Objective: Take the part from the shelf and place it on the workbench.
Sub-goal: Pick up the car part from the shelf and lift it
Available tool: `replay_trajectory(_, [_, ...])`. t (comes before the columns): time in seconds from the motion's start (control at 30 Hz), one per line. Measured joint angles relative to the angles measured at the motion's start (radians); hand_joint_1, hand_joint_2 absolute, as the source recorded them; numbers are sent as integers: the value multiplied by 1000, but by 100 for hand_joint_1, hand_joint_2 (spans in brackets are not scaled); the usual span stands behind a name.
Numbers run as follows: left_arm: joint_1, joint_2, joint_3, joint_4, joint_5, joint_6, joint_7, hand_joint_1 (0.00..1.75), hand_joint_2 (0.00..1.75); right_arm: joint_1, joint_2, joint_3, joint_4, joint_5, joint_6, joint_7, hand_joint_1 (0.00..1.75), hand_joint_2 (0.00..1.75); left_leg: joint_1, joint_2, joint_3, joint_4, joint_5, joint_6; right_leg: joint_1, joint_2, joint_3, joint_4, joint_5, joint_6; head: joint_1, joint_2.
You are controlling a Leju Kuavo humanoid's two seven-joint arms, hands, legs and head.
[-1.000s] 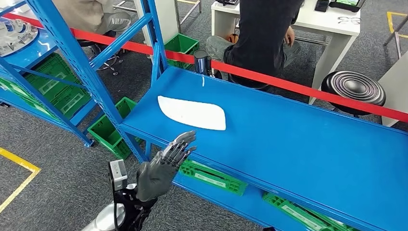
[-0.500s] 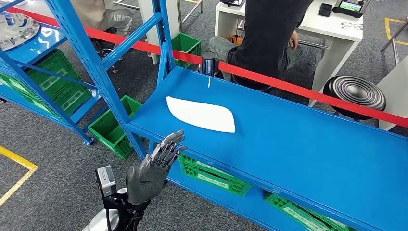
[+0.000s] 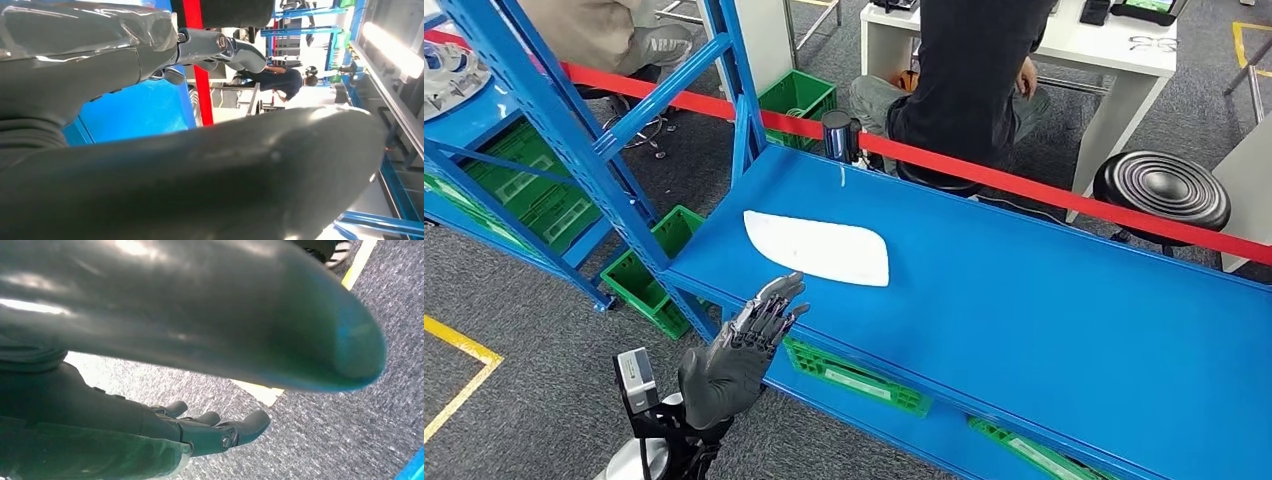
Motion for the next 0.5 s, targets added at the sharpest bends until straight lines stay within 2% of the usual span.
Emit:
replay_trajectory(0.03, [2, 0, 0, -1, 0, 0, 0, 0, 0, 0, 0, 0, 0, 0, 0, 0, 0, 0, -1, 0, 3, -34, 37, 7, 3, 3, 7, 0, -5, 0, 0, 0])
replay_trajectory(0.1, [2, 1, 1, -4, 0, 0, 0, 0, 0, 0, 3, 0, 0, 0, 0, 0, 0, 0, -10, -3, 52, -173, 126, 34, 5, 8, 20, -2, -15, 0, 0, 0])
replay_trajectory(0.13, [2, 2, 2, -6, -1, 0, 0, 0, 0, -1, 6, 0, 0, 0, 0, 0, 0, 0, -15, -5, 77, -231, 154, 49, 8, 10, 25, -3, -20, 2, 1, 0])
replay_trajectory(0.17, [2, 2, 4, -8, -2, 0, -1, 0, 0, -2, 8, 0, -1, 0, 0, 0, 0, 0, -21, -6, 93, -267, 166, 60, 8, 11, 26, -4, -23, 4, 1, 0])
replay_trajectory(0.23, [3, 3, 7, -13, -4, -2, -1, 0, 0, -3, 9, 0, -1, 0, 1, 0, 0, 0, -28, -6, 103, -288, 157, 71, 7, 12, 28, -12, -28, 14, 0, 0])
replay_trajectory(0.3, [6, 3, 12, -22, -7, -8, -3, 0, 0, -3, 8, 1, -1, -1, 1, 0, 0, 0, -24, -6, 129, -326, 156, 76, 8, 8, 33, -15, -35, 23, 1, 0])
replay_trajectory(0.33, [7, 2, 14, -26, -8, -12, -5, 0, 0, -4, 7, 2, -1, -1, 1, 0, 0, 0, -22, -5, 148, -346, 159, 80, 9, 6, 26, 8, -46, 23, 1, 0])
replay_trajectory(0.37, [8, 1, 16, -29, -8, -15, -6, 0, 0, -5, 6, 3, -1, -3, 0, 0, 0, 0, -18, -3, 166, -361, 163, 81, 9, 4, 5, 54, -62, 21, 3, 0])
replay_trajectory(0.43, [10, -1, 17, -30, -11, -21, -5, 0, 0, -6, 2, 6, -1, -8, -1, 0, 0, 0, -20, 0, 182, -366, 163, 81, 6, 3, -75, 186, -104, 18, 5, 0])
replay_trajectory(0.47, [12, -1, 17, -30, -13, -23, -4, 0, 0, -6, 0, 7, -1, -11, -2, 0, 0, 0, -20, -2, 185, -365, 159, 79, 4, 3, -113, 235, -113, 22, 6, 0])
replay_trajectory(0.5, [15, -1, 17, -30, -16, -25, -3, 0, 0, -4, -2, 8, -1, -14, -3, 0, 0, 0, -20, -4, 187, -364, 154, 76, 1, 2, -137, 250, -106, 30, 6, 0])
